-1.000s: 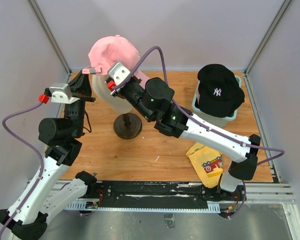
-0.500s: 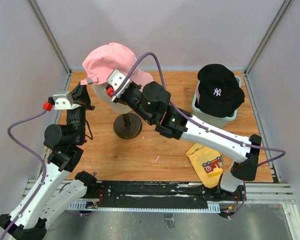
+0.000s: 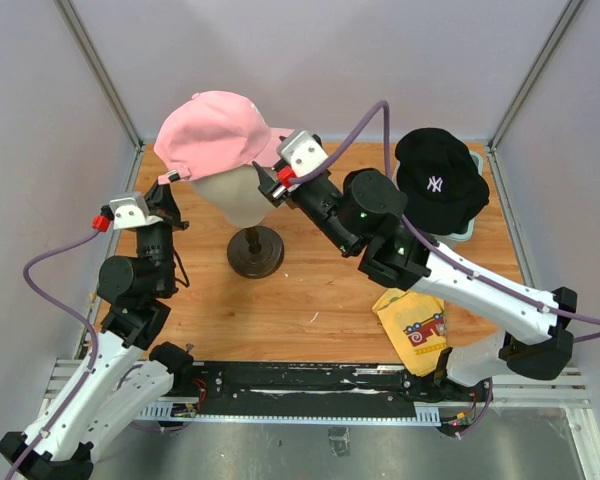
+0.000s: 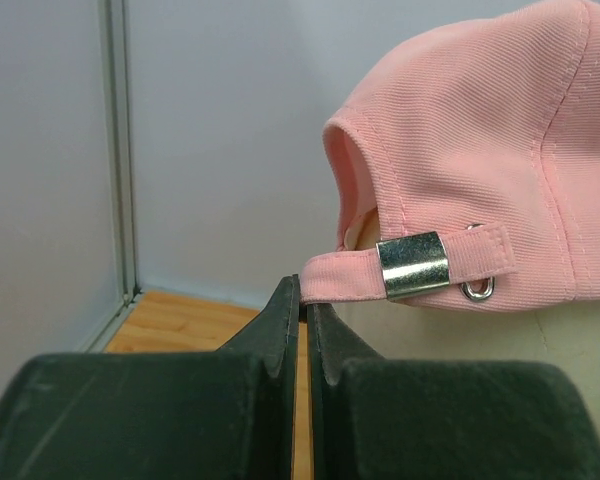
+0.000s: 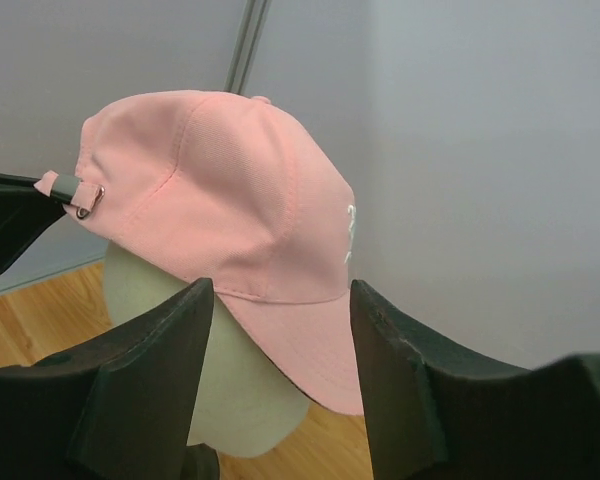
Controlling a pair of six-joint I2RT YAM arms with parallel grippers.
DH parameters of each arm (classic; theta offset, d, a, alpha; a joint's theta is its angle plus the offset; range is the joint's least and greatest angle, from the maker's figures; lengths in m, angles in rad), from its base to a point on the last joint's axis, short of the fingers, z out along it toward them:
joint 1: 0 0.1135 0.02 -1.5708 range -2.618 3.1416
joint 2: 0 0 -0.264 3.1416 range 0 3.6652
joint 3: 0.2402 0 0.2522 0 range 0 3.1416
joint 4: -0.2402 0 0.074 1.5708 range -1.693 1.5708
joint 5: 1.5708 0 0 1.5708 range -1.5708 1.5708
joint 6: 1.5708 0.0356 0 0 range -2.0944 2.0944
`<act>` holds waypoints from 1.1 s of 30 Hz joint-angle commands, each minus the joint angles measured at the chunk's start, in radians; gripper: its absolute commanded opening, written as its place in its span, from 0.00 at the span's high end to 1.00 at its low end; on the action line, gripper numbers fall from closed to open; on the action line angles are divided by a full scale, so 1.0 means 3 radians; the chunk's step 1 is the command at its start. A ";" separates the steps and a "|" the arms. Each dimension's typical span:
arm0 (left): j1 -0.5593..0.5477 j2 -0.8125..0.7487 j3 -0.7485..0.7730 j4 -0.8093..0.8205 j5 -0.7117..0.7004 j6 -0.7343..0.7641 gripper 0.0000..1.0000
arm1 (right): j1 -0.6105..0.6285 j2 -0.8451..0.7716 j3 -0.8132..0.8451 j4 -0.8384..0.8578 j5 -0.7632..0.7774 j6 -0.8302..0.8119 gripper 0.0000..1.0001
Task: Stack the hats
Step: Place the hat on the hat stand.
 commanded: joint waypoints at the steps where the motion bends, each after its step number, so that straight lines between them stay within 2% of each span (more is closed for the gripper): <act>1: 0.0022 -0.0030 -0.0051 0.0177 -0.0009 -0.0060 1.00 | -0.0150 -0.0244 -0.0217 0.0224 0.0220 0.0407 0.38; 4: 0.0022 -0.0036 -0.0073 0.0196 0.0014 -0.0058 0.99 | -0.0542 -0.0362 -0.0235 -0.0075 0.0206 0.1251 0.31; 7: 0.0022 -0.0051 -0.0092 0.0197 0.0046 -0.0054 1.00 | -0.1060 -0.0429 -0.0263 -0.0392 -0.0057 0.2303 0.30; 9: 0.0022 -0.0058 -0.0104 0.0198 0.0056 -0.0043 1.00 | -0.1326 -0.0460 -0.0331 -0.0466 -0.0279 0.2785 0.29; 14: 0.0022 -0.0063 -0.0097 0.0173 0.0094 0.0000 0.99 | -0.1974 -0.0398 -0.0512 -0.0456 -0.1078 0.3927 0.27; 17: 0.0022 -0.0063 -0.0093 0.0147 0.0119 0.0012 1.00 | -0.2215 -0.0266 -0.0645 -0.0159 -0.1588 0.4497 0.25; 25: 0.0022 -0.0049 -0.0087 0.0116 0.0165 0.0081 0.99 | -0.2347 0.0234 -0.0660 0.0455 -0.2342 0.5491 0.23; 33: 0.0022 -0.0035 -0.0101 0.0105 0.0186 0.0097 0.99 | -0.2342 0.0452 -0.0699 0.0873 -0.2671 0.5995 0.24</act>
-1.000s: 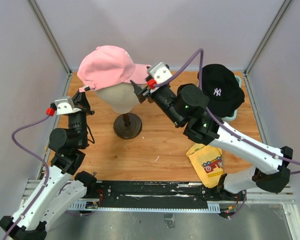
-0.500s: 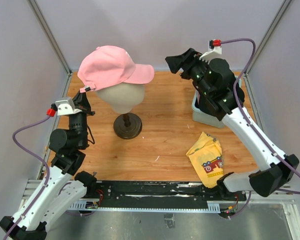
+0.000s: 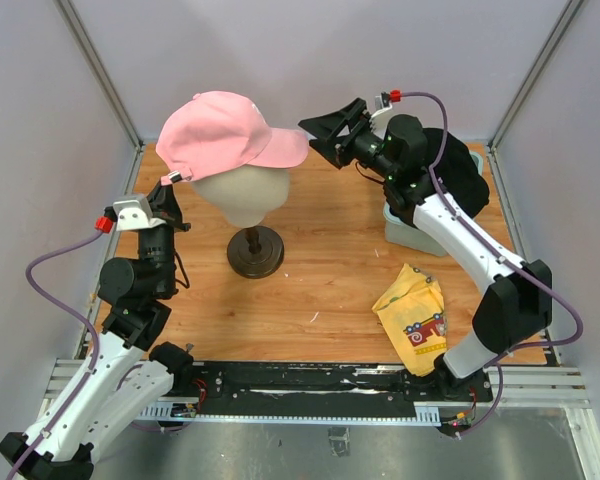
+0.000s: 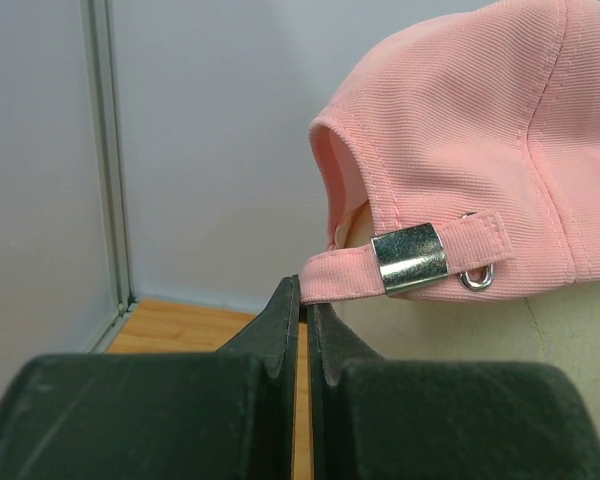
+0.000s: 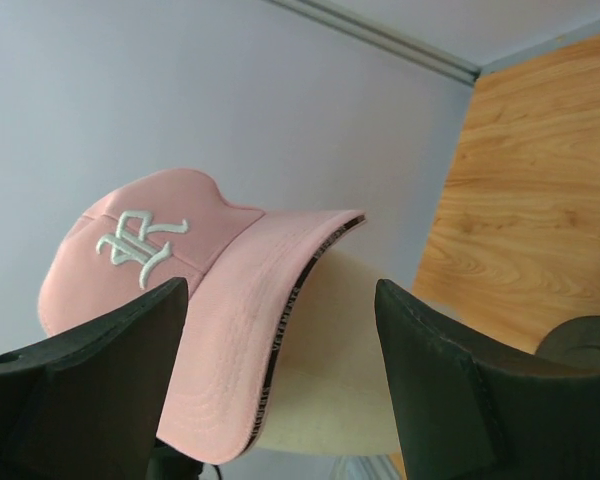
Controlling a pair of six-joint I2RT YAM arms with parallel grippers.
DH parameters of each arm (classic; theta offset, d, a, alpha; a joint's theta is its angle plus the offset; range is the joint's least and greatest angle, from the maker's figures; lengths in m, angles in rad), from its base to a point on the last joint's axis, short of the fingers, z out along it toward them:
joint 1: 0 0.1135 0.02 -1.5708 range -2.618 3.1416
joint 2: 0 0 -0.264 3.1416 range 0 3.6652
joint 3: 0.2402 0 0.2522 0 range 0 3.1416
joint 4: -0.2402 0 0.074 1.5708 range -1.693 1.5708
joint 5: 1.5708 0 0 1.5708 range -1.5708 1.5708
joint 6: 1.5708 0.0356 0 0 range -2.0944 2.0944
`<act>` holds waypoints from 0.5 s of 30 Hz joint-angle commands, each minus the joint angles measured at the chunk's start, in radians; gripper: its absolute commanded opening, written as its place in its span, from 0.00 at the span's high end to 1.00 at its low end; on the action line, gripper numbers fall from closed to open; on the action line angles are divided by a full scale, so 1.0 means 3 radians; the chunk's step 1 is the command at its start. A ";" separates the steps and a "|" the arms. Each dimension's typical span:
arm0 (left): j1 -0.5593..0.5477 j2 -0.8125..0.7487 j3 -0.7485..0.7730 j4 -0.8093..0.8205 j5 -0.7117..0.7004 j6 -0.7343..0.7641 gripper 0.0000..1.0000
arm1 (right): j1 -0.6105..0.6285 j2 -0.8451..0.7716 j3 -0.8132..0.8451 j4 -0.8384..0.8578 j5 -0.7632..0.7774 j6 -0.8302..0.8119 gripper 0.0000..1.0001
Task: Stack the hats
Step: Place the hat on the hat stand.
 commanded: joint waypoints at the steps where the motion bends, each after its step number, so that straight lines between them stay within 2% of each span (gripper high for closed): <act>1: 0.0013 -0.0004 -0.0021 0.0045 0.0021 0.0048 1.00 | -0.0030 0.0018 -0.0027 0.0496 -0.0338 0.0469 0.26; 5: 0.0013 0.0016 -0.0035 0.0050 0.0025 0.0041 0.99 | -0.0024 0.0047 -0.0095 0.0733 -0.0429 0.0642 0.41; 10: 0.0013 0.0040 -0.0053 0.0065 0.0040 0.0005 0.99 | -0.0014 0.0141 -0.0125 0.0951 -0.0601 0.0868 0.53; 15: 0.0013 0.0053 -0.0063 0.0077 0.0048 -0.0023 0.99 | -0.0011 0.0147 -0.0163 0.1123 -0.0647 0.0962 0.73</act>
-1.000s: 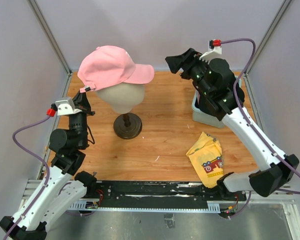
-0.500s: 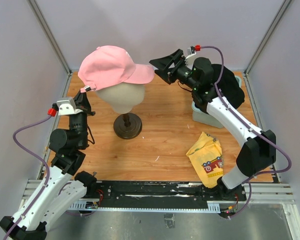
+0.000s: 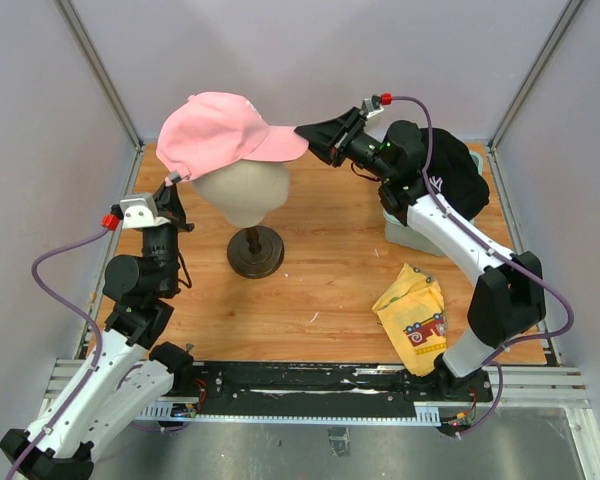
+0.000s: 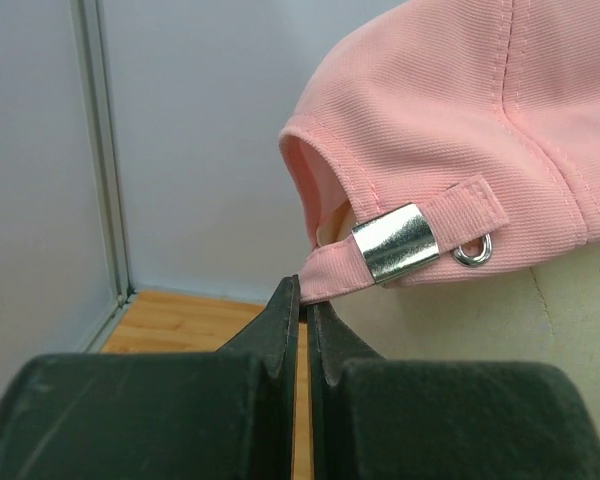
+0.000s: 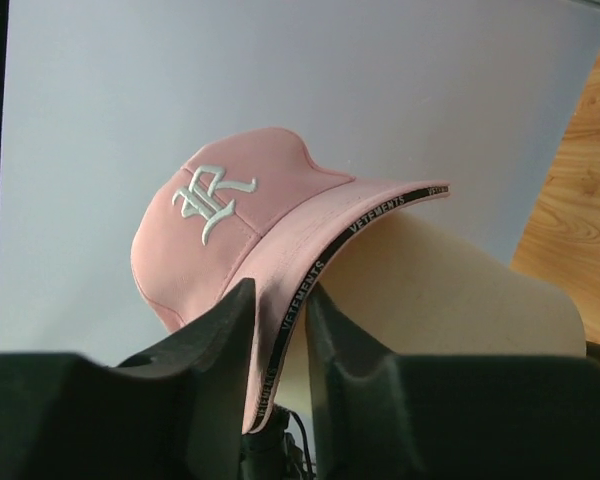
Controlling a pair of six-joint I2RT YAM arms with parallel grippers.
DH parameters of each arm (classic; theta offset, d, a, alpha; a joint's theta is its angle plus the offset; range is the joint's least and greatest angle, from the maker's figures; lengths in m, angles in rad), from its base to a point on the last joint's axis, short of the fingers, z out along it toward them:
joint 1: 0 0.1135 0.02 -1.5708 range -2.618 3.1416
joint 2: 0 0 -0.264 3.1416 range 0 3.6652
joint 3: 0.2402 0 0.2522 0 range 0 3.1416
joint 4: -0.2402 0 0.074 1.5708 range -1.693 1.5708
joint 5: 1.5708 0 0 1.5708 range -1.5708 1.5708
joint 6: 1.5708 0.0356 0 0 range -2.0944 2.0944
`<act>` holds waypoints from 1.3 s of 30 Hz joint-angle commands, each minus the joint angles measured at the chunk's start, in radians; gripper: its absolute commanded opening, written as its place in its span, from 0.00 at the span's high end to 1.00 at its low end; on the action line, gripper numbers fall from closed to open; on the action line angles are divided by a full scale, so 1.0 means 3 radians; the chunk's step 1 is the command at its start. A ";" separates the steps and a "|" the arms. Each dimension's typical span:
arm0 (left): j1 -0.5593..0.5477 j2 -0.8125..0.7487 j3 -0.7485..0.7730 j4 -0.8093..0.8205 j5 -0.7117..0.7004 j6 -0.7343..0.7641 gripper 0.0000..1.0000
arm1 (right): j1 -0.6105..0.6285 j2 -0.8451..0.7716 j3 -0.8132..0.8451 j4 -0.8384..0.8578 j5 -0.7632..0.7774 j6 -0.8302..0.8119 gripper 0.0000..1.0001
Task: Stack the hats
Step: Place the hat on the hat stand.
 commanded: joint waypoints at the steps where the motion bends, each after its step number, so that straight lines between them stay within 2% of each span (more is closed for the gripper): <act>1: 0.0013 0.0010 -0.0028 0.0084 0.0024 -0.0013 0.99 | -0.0013 -0.0001 -0.0032 0.0344 -0.0162 0.0173 0.77; 7: 0.0013 0.0010 -0.0033 0.0132 -0.0028 -0.0028 1.00 | -0.0013 -0.0044 0.0003 0.0402 -0.0193 0.0108 0.99; 13: 0.0013 -0.0023 -0.0039 0.0177 -0.0072 -0.0089 1.00 | -0.0014 -0.0158 -0.0041 0.0416 -0.0217 -0.0001 0.99; 25: 0.0015 -0.0160 -0.0247 0.0000 -0.0117 -0.0434 0.99 | -0.0099 -0.0478 -0.0654 0.0578 -0.0201 -0.0047 0.99; 39: 0.0013 0.0336 -0.0237 -0.0042 -0.0218 -0.0795 0.95 | -0.0227 -0.0412 -0.1126 0.0749 -0.0286 -0.0158 0.99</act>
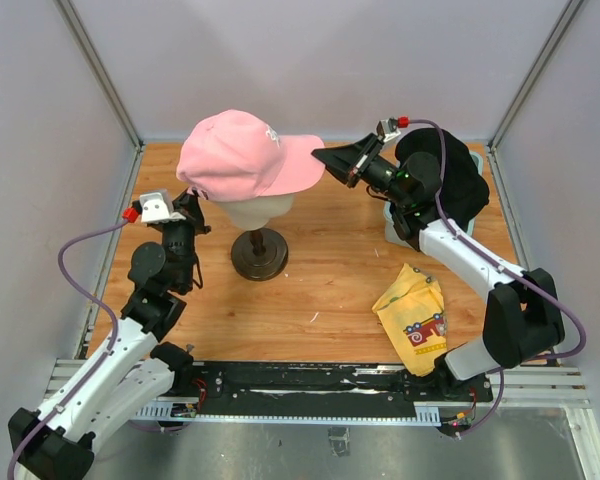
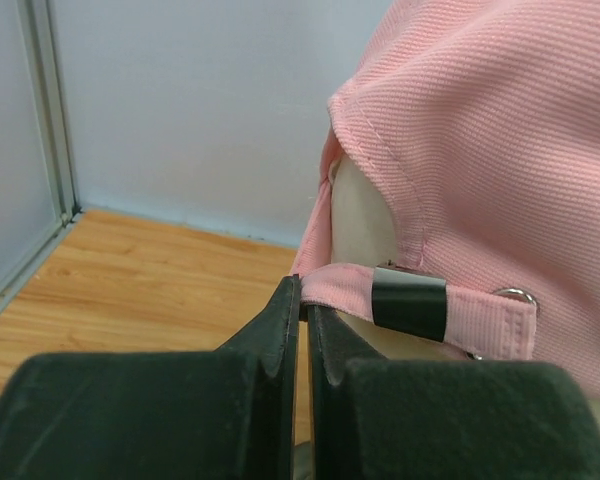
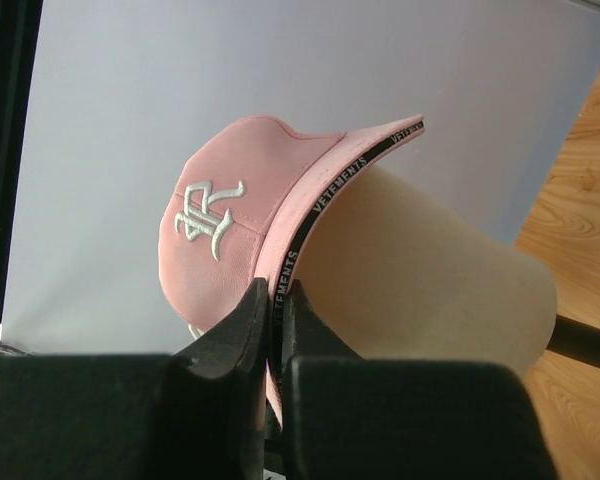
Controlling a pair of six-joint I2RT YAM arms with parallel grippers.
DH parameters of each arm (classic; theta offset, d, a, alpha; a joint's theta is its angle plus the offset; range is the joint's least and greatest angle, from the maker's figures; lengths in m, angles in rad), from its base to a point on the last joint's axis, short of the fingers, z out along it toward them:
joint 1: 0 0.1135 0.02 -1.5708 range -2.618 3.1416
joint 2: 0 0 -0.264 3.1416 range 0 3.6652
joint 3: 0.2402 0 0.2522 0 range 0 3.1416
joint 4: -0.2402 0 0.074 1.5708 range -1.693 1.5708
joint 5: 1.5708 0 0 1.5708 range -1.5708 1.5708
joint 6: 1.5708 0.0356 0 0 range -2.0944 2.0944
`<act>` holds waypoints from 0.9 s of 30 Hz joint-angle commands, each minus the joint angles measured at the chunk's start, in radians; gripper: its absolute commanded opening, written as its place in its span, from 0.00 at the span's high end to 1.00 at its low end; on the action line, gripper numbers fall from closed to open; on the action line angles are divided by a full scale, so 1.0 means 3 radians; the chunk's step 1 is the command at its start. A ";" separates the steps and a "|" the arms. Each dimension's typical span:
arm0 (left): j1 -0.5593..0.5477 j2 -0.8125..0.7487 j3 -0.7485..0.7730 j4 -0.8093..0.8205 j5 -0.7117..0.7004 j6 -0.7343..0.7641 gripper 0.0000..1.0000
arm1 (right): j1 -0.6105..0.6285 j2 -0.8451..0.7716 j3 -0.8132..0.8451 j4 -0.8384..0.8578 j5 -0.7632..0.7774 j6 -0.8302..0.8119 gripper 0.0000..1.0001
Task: Stack the hats
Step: Place the hat on the hat stand.
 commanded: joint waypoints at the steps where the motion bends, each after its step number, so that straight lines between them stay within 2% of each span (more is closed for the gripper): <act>1: 0.0013 0.0152 0.0023 -0.0019 -0.0180 -0.0190 0.94 | -0.0097 0.0011 -0.0164 -0.0100 -0.0139 -0.0283 0.99; 17: 0.0023 0.0501 0.0035 -0.0036 -0.0316 -0.0518 0.89 | -0.0099 -0.0243 -0.0589 -0.0577 -0.0194 -0.0819 0.99; 25: 0.0033 0.0496 -0.0042 -0.0027 -0.0261 -0.0607 0.88 | -0.0100 -0.0151 -0.0543 -0.0695 -0.0124 -0.0928 0.99; 27: 0.0038 0.0473 -0.0061 -0.0024 -0.0228 -0.0637 0.83 | -0.0099 -0.0116 -0.0495 -0.0753 -0.0103 -0.0962 0.99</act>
